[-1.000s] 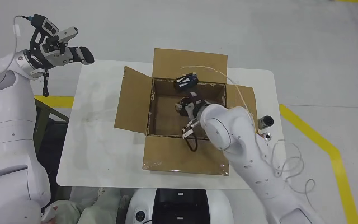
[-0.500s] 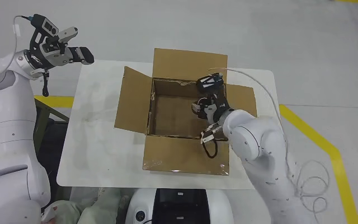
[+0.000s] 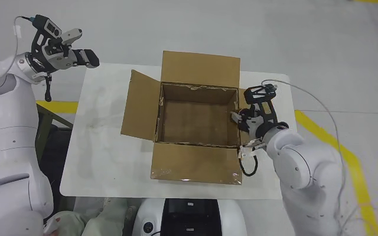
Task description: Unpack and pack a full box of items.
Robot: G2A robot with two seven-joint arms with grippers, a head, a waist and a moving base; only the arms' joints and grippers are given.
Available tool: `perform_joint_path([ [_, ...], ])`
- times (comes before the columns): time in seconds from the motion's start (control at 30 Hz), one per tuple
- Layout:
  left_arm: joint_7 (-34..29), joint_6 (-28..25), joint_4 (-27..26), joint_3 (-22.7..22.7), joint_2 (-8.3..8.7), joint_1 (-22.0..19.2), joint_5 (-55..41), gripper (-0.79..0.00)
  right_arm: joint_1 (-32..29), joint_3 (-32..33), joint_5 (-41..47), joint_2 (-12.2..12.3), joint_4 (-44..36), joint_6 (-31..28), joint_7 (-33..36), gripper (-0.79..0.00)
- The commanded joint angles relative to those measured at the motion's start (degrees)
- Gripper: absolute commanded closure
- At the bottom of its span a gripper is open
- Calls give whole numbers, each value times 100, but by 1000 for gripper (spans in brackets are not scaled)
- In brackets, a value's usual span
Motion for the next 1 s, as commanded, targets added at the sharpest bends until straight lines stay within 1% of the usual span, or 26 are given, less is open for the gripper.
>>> perform_joint_path([
  [0.0,0,0,0,0,0,0,0,-785,-160,143,-16,19,-123,-14,6,0],
  [0.13,0,0,0,0,0,0,0,-785,-472,452,-62,57,-311,-27,-8,0],
  [0.43,0,0,0,0,0,0,0,-785,-819,898,1,112,-311,-128,-183,0],
  [0.97,0,0,0,0,0,0,0,-785,-856,937,45,132,-311,-203,-264,0],
])
